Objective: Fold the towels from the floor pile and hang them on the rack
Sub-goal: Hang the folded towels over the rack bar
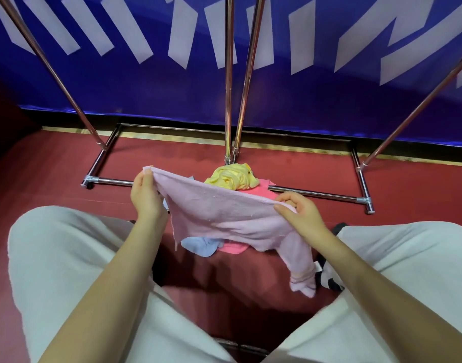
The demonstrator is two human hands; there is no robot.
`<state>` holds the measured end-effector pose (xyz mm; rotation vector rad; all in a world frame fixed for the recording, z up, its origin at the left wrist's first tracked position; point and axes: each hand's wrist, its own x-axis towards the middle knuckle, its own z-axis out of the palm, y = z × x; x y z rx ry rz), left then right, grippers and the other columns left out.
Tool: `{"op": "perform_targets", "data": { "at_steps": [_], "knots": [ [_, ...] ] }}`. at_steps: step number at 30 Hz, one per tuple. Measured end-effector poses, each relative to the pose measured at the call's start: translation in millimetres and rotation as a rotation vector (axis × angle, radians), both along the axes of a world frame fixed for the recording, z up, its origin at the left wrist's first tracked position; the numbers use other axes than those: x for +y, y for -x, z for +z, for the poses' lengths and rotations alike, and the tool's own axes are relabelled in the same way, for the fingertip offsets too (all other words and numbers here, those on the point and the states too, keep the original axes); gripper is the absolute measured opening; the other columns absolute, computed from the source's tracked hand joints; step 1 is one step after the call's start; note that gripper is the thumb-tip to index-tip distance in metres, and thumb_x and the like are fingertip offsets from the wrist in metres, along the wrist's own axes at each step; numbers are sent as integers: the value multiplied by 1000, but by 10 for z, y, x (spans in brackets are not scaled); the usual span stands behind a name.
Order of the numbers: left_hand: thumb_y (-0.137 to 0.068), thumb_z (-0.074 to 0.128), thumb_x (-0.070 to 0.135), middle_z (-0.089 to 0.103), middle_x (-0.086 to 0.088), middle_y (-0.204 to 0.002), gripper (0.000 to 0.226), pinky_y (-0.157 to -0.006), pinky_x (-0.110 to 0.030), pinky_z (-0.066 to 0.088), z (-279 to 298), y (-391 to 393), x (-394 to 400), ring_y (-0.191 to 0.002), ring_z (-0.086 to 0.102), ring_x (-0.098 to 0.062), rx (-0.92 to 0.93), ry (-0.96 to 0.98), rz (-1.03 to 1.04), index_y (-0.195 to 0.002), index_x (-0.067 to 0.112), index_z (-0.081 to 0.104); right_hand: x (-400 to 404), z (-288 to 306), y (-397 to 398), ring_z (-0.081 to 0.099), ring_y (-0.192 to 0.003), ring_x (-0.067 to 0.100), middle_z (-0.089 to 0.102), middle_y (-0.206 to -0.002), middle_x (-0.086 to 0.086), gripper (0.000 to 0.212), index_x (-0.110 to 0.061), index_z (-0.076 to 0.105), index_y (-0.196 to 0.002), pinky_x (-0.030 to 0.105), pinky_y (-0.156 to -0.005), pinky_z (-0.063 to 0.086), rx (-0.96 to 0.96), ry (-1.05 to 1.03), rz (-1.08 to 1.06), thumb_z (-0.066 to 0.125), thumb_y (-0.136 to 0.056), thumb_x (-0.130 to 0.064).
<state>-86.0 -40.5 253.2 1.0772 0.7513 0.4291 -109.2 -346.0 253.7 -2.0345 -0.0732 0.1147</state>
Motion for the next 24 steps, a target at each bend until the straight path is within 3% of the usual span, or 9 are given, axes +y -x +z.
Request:
{"op": "perform_targets", "data": {
  "at_steps": [3, 5, 7, 9, 12, 15, 18, 22, 24],
  "knots": [
    [-96, 50, 18, 62, 8, -65, 14, -50, -18, 43, 7, 28, -149, -56, 56, -6, 19, 47, -100, -87, 18, 61, -5, 72, 66, 49, -69, 0, 62, -82, 2, 7, -5, 65, -92, 10, -66, 38, -23, -14, -1, 60, -88, -1],
    [-92, 48, 15, 49, 6, -60, 12, -48, -22, 35, 35, 15, -323, -51, 43, -11, 125, 30, -209, -85, 18, 57, 29, 123, 97, 46, -66, 4, 59, -78, 6, 7, -10, 64, -90, 14, -62, 37, -28, -34, 10, 62, -88, -4],
    [-92, 42, 12, 34, 8, -52, 23, -46, -23, 25, 46, 1, -528, -49, 28, -12, 203, -30, -344, -71, 20, 50, 82, 169, 112, 45, -64, 6, 55, -73, 6, 11, -17, 64, -87, 19, -62, 37, -19, -56, 35, 65, -87, -6],
    [-93, 39, 10, 30, 13, -44, 29, -42, -20, 23, 12, 53, -715, -47, 24, -10, 188, -116, -528, -70, 20, 52, 124, 193, 118, 47, -66, 8, 56, -73, 12, 15, -22, 65, -84, 25, -65, 39, -23, -50, 65, 68, -85, -8],
    [-97, 40, 6, 40, 16, -43, 26, -44, -16, 26, -37, 243, -942, -43, 32, -1, 71, -286, -741, -83, 14, 61, 181, 248, 114, 51, -70, 9, 63, -80, 15, 16, -28, 65, -82, 29, -69, 43, -27, -61, 67, 70, -84, -12],
    [-98, 49, 9, 58, 22, -65, 19, -60, -10, 38, -7, 367, -1111, -60, 50, 9, -66, -440, -889, -91, 16, 66, 242, 330, 91, 55, -71, 2, 65, -77, 2, 25, -30, 65, -79, 20, -70, 44, -74, -118, 34, 67, -84, -5],
    [-88, 64, 24, 65, 14, -94, 7, -85, -12, 43, -26, 407, -1186, -92, 58, 3, -151, -533, -973, -93, 28, 65, 287, 399, 39, 56, -71, -6, 64, -77, -11, 22, -19, 63, -79, 10, -69, 41, -124, -167, -16, 63, -84, 3],
    [-76, 65, 46, 65, 9, -106, 29, -92, -14, 41, -62, 425, -1218, -105, 57, -4, -169, -668, -933, -102, 33, 65, 340, 385, -24, 57, -68, -7, 63, -76, -7, 8, -4, 62, -84, 9, -66, 42, -102, -250, -77, 62, -85, 3],
    [-78, 65, 44, 67, 14, -103, 20, -90, -16, 43, -59, 423, -1243, -102, 59, -2, -177, -647, -888, -98, 39, 63, 375, 361, -42, 58, -68, -5, 64, -76, -3, 4, 0, 62, -85, 10, -66, 43, -87, -279, -79, 61, -86, 4]
  ]
}}
